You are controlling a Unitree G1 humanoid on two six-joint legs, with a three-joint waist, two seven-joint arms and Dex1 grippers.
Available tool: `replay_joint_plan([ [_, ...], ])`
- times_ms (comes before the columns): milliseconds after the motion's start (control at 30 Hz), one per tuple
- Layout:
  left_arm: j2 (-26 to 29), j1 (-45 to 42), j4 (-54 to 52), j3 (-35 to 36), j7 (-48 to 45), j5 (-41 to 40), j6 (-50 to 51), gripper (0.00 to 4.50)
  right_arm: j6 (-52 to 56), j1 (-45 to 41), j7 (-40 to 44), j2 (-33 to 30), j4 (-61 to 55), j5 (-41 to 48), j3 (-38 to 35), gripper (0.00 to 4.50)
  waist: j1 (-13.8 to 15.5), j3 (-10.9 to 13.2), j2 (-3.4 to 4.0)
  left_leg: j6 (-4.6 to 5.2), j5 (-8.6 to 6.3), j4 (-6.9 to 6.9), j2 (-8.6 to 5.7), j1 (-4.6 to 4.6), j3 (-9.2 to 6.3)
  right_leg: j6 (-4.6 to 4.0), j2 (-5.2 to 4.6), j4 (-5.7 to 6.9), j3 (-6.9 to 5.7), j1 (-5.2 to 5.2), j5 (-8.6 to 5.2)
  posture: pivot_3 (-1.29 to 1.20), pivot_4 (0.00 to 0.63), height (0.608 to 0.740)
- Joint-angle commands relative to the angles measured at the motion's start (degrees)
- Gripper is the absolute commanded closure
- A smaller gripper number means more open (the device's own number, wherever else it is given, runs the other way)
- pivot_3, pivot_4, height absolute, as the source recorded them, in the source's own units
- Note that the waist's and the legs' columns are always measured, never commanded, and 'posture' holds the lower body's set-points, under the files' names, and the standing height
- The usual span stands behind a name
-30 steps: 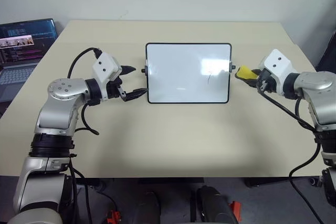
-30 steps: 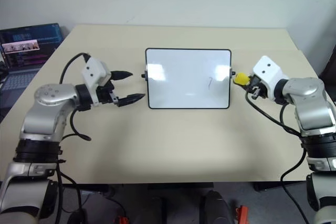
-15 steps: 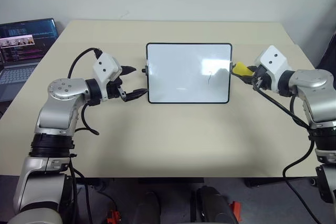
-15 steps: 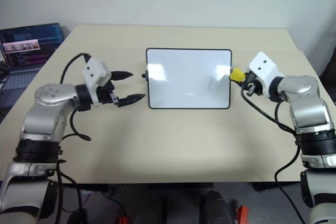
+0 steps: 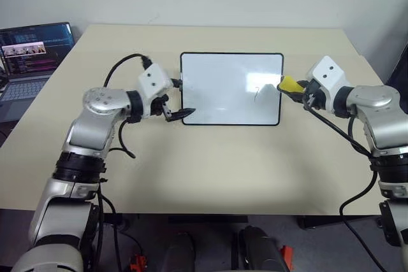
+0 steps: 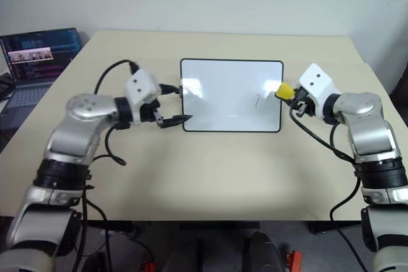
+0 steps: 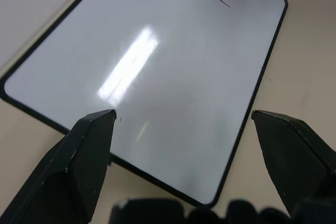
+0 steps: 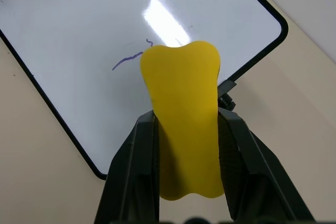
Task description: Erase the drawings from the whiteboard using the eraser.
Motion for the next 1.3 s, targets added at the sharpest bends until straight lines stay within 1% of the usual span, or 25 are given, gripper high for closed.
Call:
replay_joint_plan([
  [33,-0.44,-2.20,-3.80,-0.25,-0.86,-0.24,0.79,0.00,0.26,-0.97,-0.61,-0.38,-2.15,0.22,-0.71,3.38,-0.12,0.00,0.00,0.00,0.00,0.00,0.00,0.00,0.00,0.00,0.00,0.00,0.00,0.00,0.00,0.00,0.150,0.740],
  [300,0.02,-1.24,-3.24,0.52,-1.07,-0.06,0.71,0.00,0.93,-1.07,-1.12,-0.39,-2.78,0.56,-1.12,3.38,-0.18,0.00,0.00,0.00,0.00,0.08,0.00,0.03,0.00,0.00,0.00,0.07,0.01,0.01,0.00,0.00,0.150,0.740],
  [533,0.74,-0.55,-3.10,1.20,-0.93,-0.23,0.43,0.00,0.08,-4.81,-6.50,3.75,-0.31,1.06,-2.96,3.38,-0.25,0.00,0.00,0.00,0.00,0.13,0.00,0.03,0.00,0.00,0.01,0.12,0.02,0.01,0.00,0.00,0.150,0.740],
  [633,0.53,-0.17,-3.08,1.52,-0.60,-0.43,0.38,0.00,-0.91,-6.34,-9.99,6.63,2.44,-0.60,-1.23,3.38,-0.17,0.00,0.00,0.00,0.00,0.17,0.00,0.02,-0.01,0.00,0.01,0.11,0.01,0.04,0.01,0.00,0.150,0.740],
  [700,0.50,0.59,-3.27,1.24,-0.87,-0.36,0.22,0.00,-1.05,-8.04,-14.60,9.57,6.44,-2.19,-0.98,3.38,-0.19,0.00,0.00,0.00,0.00,0.18,0.00,0.03,-0.01,0.00,0.01,0.11,0.01,0.04,0.01,0.00,0.150,0.740],
  [767,0.18,1.07,-3.76,0.95,-1.27,-0.64,0.35,0.00,-0.73,-9.38,-16.95,13.03,8.95,-2.28,-0.42,3.38,-0.35,0.00,0.00,0.00,0.00,0.19,0.00,0.03,0.00,-0.01,0.01,0.14,0.02,0.04,0.01,0.00,0.150,0.740],
  [867,-0.20,1.05,-3.93,1.02,-1.25,-0.79,0.57,0.00,-1.50,-9.98,-17.81,15.71,10.83,-2.71,0.41,3.38,-0.29,0.00,0.01,0.00,0.00,0.19,0.01,0.04,-0.03,-0.02,0.02,0.16,0.01,0.04,0.01,0.00,0.150,0.740],
  [967,-0.01,1.31,-3.53,0.99,-1.28,-0.47,0.44,0.00,-3.72,-10.38,-19.26,18.58,15.30,-5.11,3.41,3.38,-0.30,0.00,0.01,0.00,0.00,0.19,0.00,0.03,-0.02,-0.01,0.01,0.14,0.01,0.04,0.02,0.00,0.150,0.740],
  [1133,0.90,2.94,-4.47,1.68,-1.16,-0.59,0.96,0.00,-4.28,-9.92,-19.88,18.63,19.02,-7.70,5.67,3.38,-0.32,0.00,0.01,0.00,0.00,0.19,0.00,0.04,-0.03,-0.01,0.01,0.16,0.01,0.04,0.02,0.00,0.150,0.740],
  [1300,1.03,3.88,-6.23,2.15,-0.88,-1.05,2.05,0.00,-3.40,-8.54,-18.05,18.79,21.12,-8.71,7.64,3.38,-0.31,-0.01,0.01,0.00,0.00,0.28,0.00,0.11,-0.05,-0.01,0.02,0.26,0.00,0.11,0.02,0.00,0.150,0.740],
])
